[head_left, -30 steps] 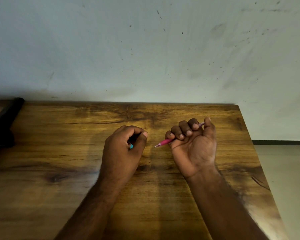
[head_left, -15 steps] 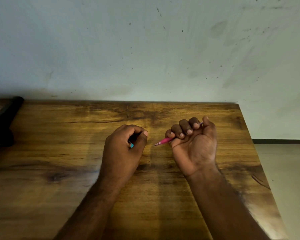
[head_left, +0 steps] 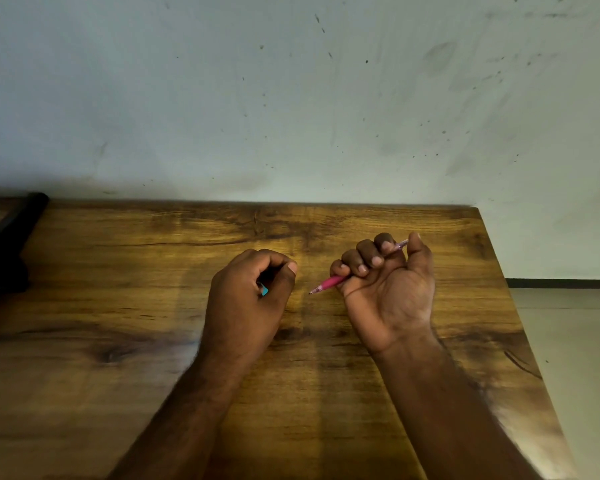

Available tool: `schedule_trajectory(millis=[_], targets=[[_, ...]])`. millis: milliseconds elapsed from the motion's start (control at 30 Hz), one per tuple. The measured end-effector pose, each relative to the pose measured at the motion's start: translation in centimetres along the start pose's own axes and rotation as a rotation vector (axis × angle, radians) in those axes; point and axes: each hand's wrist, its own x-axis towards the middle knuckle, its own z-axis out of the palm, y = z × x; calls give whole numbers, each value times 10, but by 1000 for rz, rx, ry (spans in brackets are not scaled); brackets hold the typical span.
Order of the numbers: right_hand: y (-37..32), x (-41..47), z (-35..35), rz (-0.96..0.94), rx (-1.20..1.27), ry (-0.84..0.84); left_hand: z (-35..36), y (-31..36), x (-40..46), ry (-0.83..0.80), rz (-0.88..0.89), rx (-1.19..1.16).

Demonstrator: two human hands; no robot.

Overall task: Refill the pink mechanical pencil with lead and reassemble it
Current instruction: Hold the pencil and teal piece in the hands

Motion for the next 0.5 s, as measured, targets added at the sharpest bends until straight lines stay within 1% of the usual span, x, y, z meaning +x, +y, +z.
schedule_trajectory(millis=[500], targets=[[-1,0,0,-14,3,0,1,-1,1,0,11,12]])
